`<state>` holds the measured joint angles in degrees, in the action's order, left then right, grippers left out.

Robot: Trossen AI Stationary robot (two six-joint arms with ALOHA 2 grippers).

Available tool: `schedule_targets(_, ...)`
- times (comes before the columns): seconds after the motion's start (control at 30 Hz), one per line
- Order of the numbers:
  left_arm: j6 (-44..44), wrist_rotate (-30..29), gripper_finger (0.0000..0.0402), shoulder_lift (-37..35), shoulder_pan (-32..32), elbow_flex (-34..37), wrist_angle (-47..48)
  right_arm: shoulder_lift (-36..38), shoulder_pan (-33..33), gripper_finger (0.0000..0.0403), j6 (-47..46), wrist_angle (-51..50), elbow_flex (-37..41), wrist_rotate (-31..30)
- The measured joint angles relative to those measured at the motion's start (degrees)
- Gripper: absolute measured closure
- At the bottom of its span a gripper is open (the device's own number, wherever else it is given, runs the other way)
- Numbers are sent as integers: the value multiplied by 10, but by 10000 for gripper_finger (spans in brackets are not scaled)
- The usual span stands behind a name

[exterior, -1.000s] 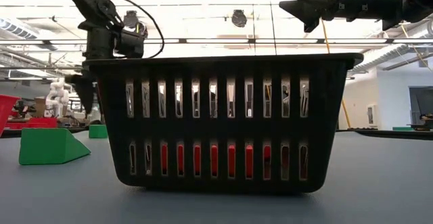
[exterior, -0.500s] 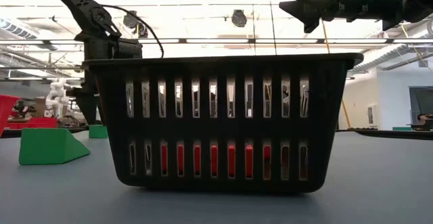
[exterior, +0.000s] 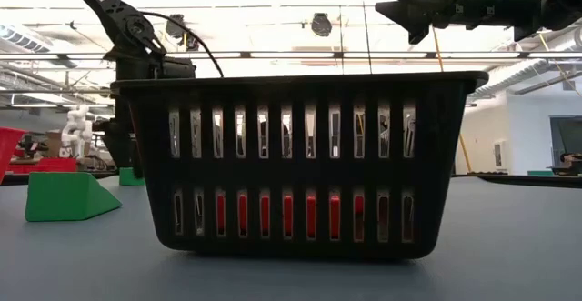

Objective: Sort & place blocks by color
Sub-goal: Put the green block into the blue bin

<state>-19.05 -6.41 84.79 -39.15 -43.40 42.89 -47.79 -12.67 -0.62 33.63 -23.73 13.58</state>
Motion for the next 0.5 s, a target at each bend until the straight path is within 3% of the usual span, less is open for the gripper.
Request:
schedule_targets(0.2, 4, -3, 268, 28, 14, -2, 0, 0, 0, 216, 0, 0, 0, 0)
schedule_targets(0.5, 19, 16, 269, 26, 18, -25, 25, 0, 0, 216, 3, 0, 0, 0)
